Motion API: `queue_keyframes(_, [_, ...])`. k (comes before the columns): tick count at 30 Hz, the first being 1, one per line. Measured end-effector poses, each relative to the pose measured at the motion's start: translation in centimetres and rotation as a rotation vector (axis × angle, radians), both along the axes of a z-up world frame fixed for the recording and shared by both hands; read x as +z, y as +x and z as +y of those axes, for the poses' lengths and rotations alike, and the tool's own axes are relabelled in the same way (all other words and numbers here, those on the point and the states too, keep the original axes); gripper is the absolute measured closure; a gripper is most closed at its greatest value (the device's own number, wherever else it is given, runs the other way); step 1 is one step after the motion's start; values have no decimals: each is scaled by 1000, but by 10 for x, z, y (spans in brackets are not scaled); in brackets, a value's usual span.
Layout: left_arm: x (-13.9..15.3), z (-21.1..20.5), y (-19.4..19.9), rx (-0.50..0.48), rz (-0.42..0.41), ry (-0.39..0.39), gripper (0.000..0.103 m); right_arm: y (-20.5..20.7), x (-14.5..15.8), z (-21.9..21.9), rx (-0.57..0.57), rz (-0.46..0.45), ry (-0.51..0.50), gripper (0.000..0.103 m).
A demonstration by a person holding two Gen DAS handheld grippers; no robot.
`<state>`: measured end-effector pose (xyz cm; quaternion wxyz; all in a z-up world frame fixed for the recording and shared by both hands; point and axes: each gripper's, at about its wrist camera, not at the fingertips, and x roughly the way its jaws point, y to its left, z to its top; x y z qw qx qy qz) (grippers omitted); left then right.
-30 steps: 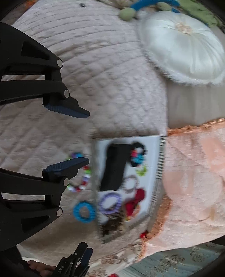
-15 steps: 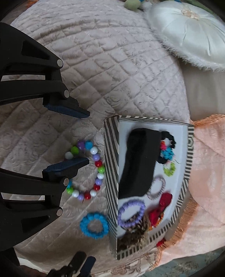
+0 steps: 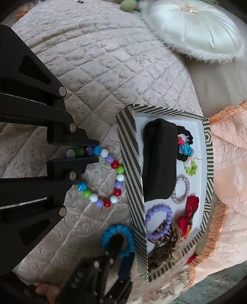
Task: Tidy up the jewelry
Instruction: 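Move left gripper to multicolor bead bracelet while right gripper moves to blue bead bracelet, then grasp multicolor bead bracelet with left gripper while right gripper grasps blue bead bracelet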
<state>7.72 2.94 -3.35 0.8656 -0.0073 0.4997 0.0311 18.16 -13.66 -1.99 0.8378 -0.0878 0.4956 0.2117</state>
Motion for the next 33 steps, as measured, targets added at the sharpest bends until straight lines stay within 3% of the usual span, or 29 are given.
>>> queue_keyframes(3, [8, 5, -5, -8, -12, -68, 95, -5, 0, 3, 28, -21, -38, 60])
queue_keyframes(6, [18, 0, -10, -27, -38, -78, 95, -12, 3, 1, 66, -22, -50, 79])
queue_keyframes(7, [19, -1, -11, -30, -41, -80, 95, -15, 5, -2, 74, -11, -49, 92])
queue_keyframes(8, [20, -3, -12, -34, -43, -78, 95, -16, 6, -5, 71, 5, -39, 95])
queue_keyframes(21, [4, 17, -5, 38, 20, -103, 95, -45, 12, -29, 73, 81, -7, 95])
queue_keyframes(28, [20, 2, -9, -15, -37, -85, 95, -41, 14, -26, 73, 79, -7, 95])
queue_keyframes(33, [25, -7, -10, -11, -63, -42, 95, -44, 39, -29, 67, 20, 45, 95])
